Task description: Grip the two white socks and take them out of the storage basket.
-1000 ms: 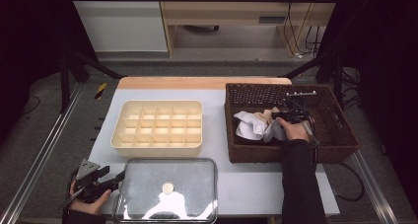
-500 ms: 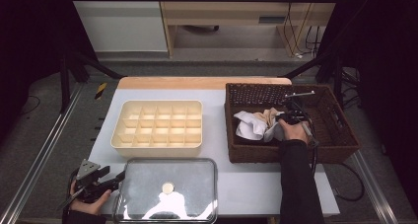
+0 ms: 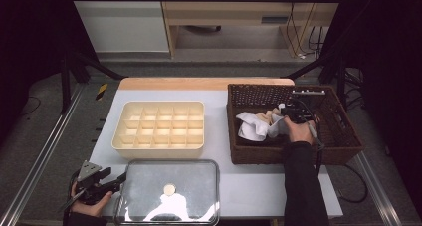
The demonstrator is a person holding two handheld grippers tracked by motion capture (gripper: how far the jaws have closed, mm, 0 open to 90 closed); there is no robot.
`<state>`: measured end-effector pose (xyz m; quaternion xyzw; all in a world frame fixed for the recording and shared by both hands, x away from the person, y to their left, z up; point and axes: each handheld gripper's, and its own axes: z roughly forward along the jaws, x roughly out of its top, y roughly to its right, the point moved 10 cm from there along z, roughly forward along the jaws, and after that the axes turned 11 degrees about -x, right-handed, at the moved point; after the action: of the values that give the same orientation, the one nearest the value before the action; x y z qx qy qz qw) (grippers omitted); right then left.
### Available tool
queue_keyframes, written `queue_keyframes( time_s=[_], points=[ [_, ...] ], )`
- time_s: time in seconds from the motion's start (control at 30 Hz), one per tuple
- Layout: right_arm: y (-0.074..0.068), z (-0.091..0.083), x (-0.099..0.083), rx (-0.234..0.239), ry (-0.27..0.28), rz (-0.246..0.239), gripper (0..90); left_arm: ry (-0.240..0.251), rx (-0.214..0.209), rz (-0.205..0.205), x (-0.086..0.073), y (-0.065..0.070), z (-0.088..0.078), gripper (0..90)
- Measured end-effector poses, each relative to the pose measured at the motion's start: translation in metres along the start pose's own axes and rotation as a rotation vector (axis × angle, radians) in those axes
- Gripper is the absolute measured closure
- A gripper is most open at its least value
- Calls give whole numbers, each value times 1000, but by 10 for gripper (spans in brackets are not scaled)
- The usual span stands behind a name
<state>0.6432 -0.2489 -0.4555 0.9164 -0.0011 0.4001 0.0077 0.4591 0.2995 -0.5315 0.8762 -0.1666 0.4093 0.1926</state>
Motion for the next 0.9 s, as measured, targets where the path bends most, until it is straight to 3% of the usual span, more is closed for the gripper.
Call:
queue_keyframes(
  time_s=[0.07, 0.1, 0.43, 0.9],
  points=[
    [-1, -4, 2, 5, 16, 2, 848, 0, 0, 0, 0, 0, 0, 347],
    [-2, -11, 8, 19, 60, -3, 848, 0, 0, 0, 0, 0, 0, 347],
    [-20, -53, 34, 89, 214, -30, 848, 5, -2, 1, 1, 1, 0, 348],
    [-56, -108, 59, 206, 349, -85, 849, 12, -6, -2, 1, 2, 1, 346]
  ],
)
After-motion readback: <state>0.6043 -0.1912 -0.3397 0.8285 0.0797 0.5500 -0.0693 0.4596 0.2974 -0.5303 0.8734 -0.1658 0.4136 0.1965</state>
